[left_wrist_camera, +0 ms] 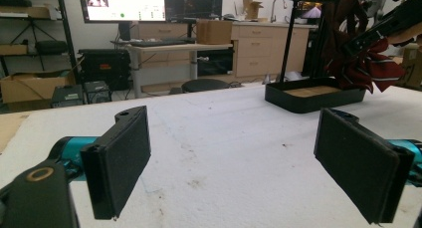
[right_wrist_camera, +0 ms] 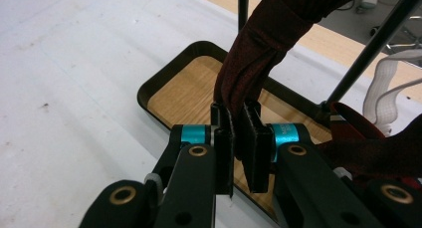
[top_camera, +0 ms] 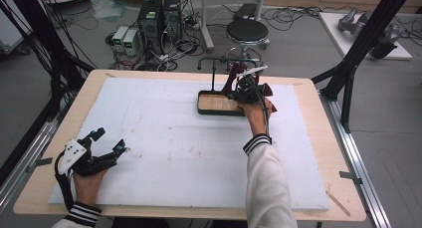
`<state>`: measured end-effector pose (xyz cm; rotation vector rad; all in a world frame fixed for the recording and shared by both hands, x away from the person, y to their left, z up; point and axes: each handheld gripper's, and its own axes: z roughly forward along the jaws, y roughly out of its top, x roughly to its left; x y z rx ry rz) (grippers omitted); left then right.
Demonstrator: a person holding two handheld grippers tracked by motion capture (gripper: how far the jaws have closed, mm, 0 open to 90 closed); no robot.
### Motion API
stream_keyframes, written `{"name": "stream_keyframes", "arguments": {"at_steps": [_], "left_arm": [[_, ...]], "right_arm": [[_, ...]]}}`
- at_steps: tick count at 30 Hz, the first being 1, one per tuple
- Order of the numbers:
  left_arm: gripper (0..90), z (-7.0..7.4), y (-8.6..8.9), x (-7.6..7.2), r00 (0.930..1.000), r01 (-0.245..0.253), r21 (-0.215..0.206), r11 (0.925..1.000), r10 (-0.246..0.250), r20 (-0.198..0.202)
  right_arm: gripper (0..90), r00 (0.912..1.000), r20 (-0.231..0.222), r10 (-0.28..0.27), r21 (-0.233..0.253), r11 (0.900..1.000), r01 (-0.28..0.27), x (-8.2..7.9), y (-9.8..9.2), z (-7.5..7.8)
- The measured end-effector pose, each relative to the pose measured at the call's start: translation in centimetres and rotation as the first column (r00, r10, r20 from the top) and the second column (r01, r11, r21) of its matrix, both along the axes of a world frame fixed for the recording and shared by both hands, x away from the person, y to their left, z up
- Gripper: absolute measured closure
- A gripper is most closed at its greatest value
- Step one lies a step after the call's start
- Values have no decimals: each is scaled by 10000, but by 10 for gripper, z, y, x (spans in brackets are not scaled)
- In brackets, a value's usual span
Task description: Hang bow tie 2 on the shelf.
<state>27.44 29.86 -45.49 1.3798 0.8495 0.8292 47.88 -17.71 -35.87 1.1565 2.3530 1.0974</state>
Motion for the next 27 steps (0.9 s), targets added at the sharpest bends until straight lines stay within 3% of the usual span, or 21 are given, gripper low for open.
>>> {"name": "stream_keyframes", "arguments": {"at_steps": [7, 9, 10, 11, 14, 15, 18, 27], "left_arm": [[150, 0, 0, 0, 10000, -6, 0, 10000, 6, 13], [150, 0, 0, 0, 10000, -5, -9, 10000, 5, 9], [150, 0, 0, 0, 10000, -5, -5, 10000, 5, 11], [150, 0, 0, 0, 10000, -5, -5, 10000, 5, 11], [150, 0, 0, 0, 10000, 1, 21, 10000, -1, 5], [150, 0, 0, 0, 10000, 2, 30, 10000, -2, 4], [150, 0, 0, 0, 10000, 7, 23, 10000, -7, 15], [150, 0, 0, 0, 10000, -3, -18, 10000, 3, 10]], "right_arm": [[788, 9998, 172, -60, -25, 10000, 61, 0, 1, 0], [662, 9995, 296, -104, 24, 9999, 104, 0, 2, 0], [538, 9990, 418, -158, 55, 9999, 156, 0, 2, 0], [538, 9990, 418, -158, 55, 9999, 156, 0, 2, 0], [315, 9968, 799, -90, 255, 9996, 69, -3, 5, 3], [315, 9968, 799, -90, 255, 9996, 69, -3, 5, 3], [153, 9924, 1233, -57, 306, 9995, 20, -7, 8, 7], [105, 9879, 1548, -34, 493, 9988, -43, -22, 1, 19]]}}
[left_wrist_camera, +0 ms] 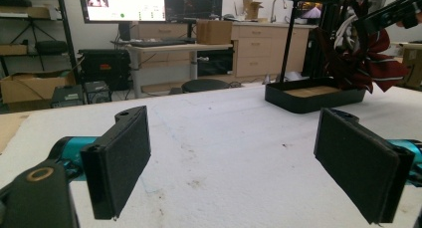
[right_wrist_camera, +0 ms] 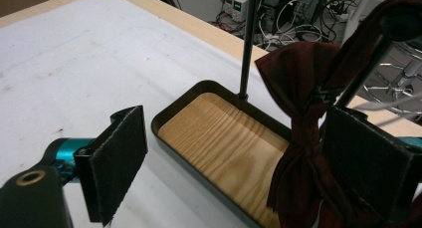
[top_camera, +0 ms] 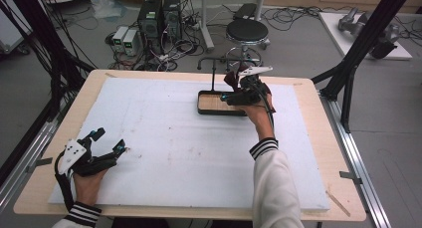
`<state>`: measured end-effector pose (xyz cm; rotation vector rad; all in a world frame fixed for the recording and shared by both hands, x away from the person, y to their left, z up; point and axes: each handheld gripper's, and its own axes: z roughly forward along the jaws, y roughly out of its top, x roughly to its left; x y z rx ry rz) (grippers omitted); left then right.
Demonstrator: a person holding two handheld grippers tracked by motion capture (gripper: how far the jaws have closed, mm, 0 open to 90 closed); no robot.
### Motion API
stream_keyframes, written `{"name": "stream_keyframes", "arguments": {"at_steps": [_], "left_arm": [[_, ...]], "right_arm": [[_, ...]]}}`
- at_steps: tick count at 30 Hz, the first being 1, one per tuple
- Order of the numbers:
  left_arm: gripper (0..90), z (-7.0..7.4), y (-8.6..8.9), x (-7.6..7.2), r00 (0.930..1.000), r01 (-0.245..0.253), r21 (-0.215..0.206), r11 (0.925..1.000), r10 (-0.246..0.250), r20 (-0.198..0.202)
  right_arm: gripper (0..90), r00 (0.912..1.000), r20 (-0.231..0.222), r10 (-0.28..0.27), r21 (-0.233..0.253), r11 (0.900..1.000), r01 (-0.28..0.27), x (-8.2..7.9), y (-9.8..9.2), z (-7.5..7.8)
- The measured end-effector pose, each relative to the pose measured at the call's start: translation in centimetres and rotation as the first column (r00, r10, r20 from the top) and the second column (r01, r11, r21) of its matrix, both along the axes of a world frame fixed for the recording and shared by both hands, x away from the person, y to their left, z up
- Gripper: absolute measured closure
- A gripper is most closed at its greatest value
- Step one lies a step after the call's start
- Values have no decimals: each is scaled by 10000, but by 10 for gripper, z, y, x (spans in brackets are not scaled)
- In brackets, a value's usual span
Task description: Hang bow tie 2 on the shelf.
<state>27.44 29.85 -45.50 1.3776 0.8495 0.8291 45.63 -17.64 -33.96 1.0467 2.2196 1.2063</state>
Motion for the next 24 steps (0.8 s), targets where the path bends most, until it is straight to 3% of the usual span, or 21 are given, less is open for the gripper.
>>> {"name": "stream_keyframes", "arguments": {"at_steps": [6, 11, 12, 13, 14, 15, 16, 19, 20, 22, 24], "left_arm": [[150, 0, 0, 0, 10000, -17, 25, 10000, 17, -4], [150, 0, 0, 0, 10000, -30, 80, 10000, 30, -8], [150, 0, 0, 0, 10000, -30, 80, 10000, 30, -8], [150, 0, 0, 0, 10000, -22, 96, 10000, 22, -10], [150, 0, 0, 0, 10000, -18, 104, 9999, 18, -12], [150, 0, 0, 0, 10000, -29, 133, 9999, 29, -17], [150, 0, 0, 0, 10000, -29, 133, 9999, 29, -17], [150, 0, -1, 0, 10000, -54, 148, 9999, 54, 15], [150, 0, -1, 0, 10000, -54, 148, 9999, 54, 15], [150, 0, -1, 0, 10000, -48, 151, 9999, 47, 30], [150, 0, -1, -1, 10000, -47, 165, 9999, 46, 29]], "right_arm": [[104, 9995, 292, 88, 216, 9997, -94, -24, -9, 7], [105, 9926, 1163, 351, 610, 9972, -424, -68, -28, 21], [105, 9926, 1163, 351, 610, 9972, -424, -68, -28, 21], [105, 9869, 1559, 413, 731, 9959, -533, -84, -37, 24], [105, 9869, 1559, 413, 731, 9959, -533, -84, -37, 24], [105, 9803, 1948, 341, 1082, 9926, -560, -103, -49, 25], [105, 9803, 1948, 341, 1082, 9926, -560, -103, -49, 25], [105, 9658, 2584, 213, 1406, 9883, -594, -131, -71, 21], [105, 9658, 2584, 213, 1406, 9883, -594, -131, -71, 21], [105, 9511, 3082, -214, 1872, 9816, -386, -154, -89, 8], [105, 9454, 3222, -501, 2006, 9795, -165, -167, -98, -1]]}}
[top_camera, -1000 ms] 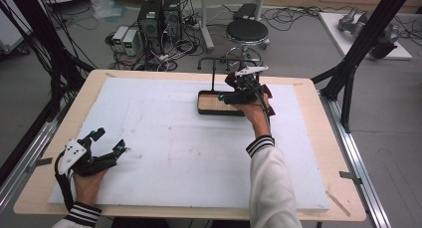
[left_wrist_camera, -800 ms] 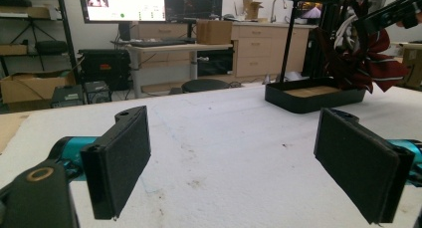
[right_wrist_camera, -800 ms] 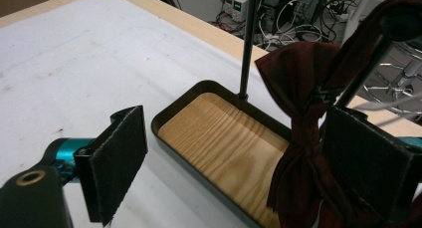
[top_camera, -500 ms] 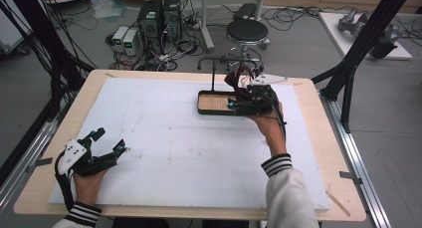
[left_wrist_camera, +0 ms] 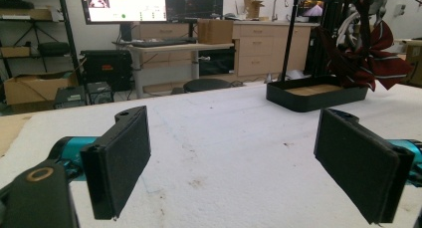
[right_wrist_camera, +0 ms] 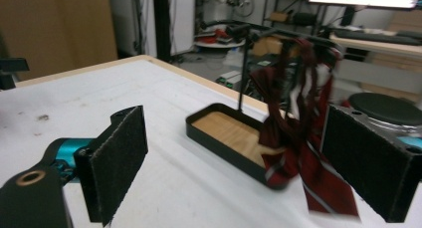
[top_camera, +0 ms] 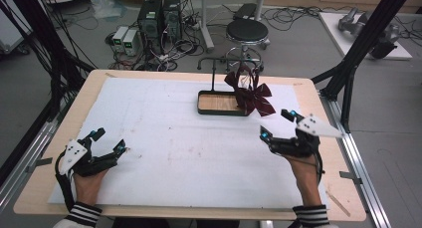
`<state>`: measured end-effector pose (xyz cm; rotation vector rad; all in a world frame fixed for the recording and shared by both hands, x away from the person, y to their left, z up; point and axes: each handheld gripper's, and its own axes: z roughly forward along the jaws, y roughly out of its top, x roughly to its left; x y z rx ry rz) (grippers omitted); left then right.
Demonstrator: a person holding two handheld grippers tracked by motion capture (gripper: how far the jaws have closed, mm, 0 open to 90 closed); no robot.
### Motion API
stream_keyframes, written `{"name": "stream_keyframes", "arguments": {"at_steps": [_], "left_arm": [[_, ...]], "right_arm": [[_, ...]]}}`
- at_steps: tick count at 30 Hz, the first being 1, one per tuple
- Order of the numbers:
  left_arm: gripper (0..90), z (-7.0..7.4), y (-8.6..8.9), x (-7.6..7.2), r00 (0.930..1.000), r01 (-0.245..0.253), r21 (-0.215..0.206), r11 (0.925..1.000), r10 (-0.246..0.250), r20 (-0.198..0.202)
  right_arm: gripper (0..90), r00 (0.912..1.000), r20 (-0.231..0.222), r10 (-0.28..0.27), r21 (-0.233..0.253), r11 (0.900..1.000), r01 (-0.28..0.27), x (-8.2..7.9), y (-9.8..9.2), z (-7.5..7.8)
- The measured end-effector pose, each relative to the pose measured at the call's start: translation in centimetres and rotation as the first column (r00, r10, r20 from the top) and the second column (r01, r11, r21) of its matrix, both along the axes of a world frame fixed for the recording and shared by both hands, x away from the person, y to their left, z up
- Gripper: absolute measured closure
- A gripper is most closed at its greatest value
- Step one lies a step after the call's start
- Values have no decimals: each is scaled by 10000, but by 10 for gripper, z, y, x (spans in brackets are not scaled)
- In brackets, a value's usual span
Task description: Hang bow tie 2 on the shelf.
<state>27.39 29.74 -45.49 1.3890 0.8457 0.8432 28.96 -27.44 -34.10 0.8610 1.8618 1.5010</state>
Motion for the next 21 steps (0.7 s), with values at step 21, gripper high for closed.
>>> {"name": "stream_keyframes", "arguments": {"at_steps": [21], "left_arm": [[150, 0, 0, 0, 10000, -8, 31, 10000, 8, 17]], "right_arm": [[106, 9862, 193, -1643, 1238, 9792, 1607, -27, -26, -111]]}}
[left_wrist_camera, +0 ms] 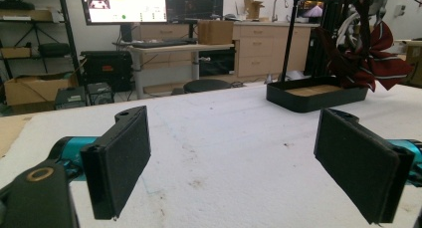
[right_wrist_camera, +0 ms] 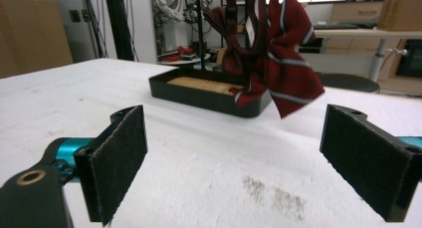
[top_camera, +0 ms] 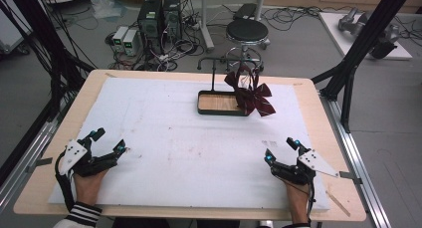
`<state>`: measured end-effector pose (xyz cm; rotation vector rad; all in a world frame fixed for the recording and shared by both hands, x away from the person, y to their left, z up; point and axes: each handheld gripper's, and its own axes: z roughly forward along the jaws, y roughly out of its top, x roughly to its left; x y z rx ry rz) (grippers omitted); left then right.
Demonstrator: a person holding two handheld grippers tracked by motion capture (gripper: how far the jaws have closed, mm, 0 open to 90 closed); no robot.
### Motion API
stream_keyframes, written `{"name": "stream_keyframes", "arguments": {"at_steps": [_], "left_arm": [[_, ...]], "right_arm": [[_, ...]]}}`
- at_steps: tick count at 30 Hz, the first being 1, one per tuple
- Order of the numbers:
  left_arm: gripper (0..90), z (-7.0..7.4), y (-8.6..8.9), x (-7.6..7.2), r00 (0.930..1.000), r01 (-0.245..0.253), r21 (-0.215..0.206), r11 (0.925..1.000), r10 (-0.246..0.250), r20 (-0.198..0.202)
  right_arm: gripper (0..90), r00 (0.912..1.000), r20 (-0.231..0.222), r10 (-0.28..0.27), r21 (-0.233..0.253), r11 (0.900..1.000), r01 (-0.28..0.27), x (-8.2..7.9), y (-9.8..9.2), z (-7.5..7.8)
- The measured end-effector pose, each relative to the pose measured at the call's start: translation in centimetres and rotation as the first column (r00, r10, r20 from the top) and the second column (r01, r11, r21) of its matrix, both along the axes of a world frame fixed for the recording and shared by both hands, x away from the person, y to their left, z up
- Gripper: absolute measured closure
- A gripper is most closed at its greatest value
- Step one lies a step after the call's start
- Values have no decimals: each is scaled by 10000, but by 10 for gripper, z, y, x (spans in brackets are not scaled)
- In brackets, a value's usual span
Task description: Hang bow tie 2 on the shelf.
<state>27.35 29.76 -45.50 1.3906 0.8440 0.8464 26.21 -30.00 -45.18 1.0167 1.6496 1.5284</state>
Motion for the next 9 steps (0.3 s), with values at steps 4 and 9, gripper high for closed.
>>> {"name": "stream_keyframes", "arguments": {"at_steps": [4, 9], "left_arm": [[150, 0, 0, 0, 10000, -12, -12, 10000, 12, 9], [150, 0, 0, 0, 10000, -33, 10, 10000, 33, 24]], "right_arm": [[106, 9999, 117, 29, -194, 9998, -27, -1, 2, -1], [106, 9993, 365, 22, -341, 9994, -10, -4, 3, -1]]}}
